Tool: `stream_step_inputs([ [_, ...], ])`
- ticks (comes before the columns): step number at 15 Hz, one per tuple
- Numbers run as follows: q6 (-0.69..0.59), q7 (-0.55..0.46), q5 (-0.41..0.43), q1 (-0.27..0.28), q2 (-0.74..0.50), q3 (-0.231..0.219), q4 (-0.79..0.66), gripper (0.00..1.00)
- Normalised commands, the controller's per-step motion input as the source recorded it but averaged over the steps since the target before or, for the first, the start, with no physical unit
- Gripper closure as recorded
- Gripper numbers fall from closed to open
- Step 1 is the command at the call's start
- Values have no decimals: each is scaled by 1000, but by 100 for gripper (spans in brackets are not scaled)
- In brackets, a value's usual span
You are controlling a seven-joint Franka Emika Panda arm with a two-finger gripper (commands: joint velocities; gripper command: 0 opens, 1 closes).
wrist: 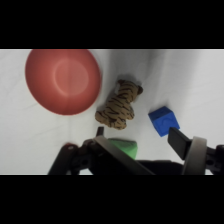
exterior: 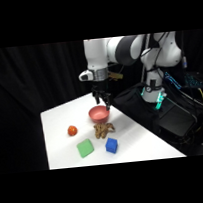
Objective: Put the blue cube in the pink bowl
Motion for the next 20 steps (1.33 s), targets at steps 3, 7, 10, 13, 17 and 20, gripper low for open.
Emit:
stream_step_inputs([
  [3, -14, 100, 57, 10, -16, 40, 19, 0],
  [7, -19, 229, 56, 60, 2, 84, 88, 0],
  [10, -74, 327, -3, 110, 95, 116, 197, 0],
  [13, -114, 308, -54, 112, 206, 100, 298, 0],
  [17, -117, 286, -64, 78, 285, 36, 368, 0],
  [20, -73, 313, -88, 56, 284, -33, 340, 0],
])
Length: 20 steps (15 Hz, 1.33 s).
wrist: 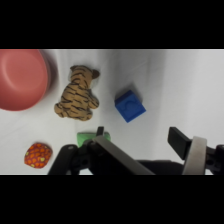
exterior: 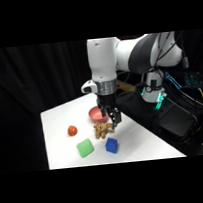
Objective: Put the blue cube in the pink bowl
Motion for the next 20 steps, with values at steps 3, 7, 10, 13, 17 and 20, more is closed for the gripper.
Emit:
stream_step_inputs([
  [3, -46, 236, -59, 68, 245, -60, 279, 0],
  [7, -15, 301, -35, 124, 190, -71, 197, 0],
  [10, 93, 362, -20, 156, 139, -94, 107, 0],
  [13, 171, 331, 20, 150, 72, -103, 46, 0],
  [17, 193, 332, 30, 163, 17, -113, -5, 0],
  [20, 211, 345, 10, 146, -25, -117, -85, 0],
])
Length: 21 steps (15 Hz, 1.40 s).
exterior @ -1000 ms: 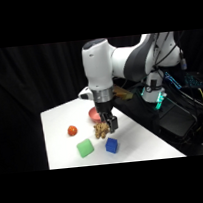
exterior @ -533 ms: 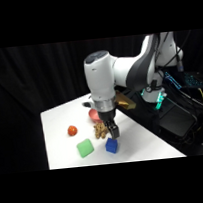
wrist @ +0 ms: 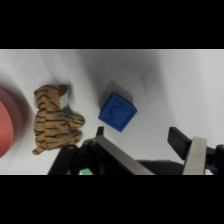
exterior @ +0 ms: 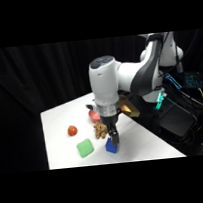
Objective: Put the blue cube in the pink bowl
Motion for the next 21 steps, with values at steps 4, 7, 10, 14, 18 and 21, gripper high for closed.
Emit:
stream_step_inputs([
  [4, 248, 338, -37, 126, -52, -115, -142, 0],
  [7, 334, 290, -28, 105, 1, -97, -191, 0],
  [10, 472, 224, 78, 79, 75, -70, -243, 0],
  [14, 512, 97, 210, 61, 102, -49, -182, 0],
  [18, 348, 51, 155, 137, 11, -136, -84, 0],
  [21, 201, 9, 148, 133, 5, -123, 13, 0],
])
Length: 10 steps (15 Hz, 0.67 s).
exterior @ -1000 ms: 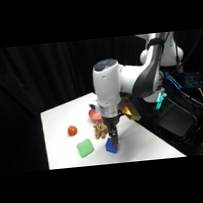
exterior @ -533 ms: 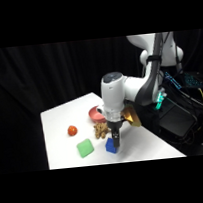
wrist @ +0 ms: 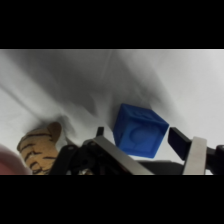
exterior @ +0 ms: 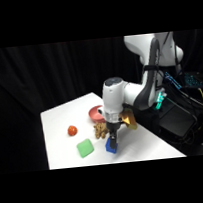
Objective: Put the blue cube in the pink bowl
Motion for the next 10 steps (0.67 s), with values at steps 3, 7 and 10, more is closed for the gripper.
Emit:
stream_step_inputs([
  [3, 121, -32, 150, 98, 69, -70, 110, 0],
  [7, 56, 6, 105, 155, 128, -109, 151, 0],
  [10, -16, 143, -4, 282, 147, -240, 153, 0],
])
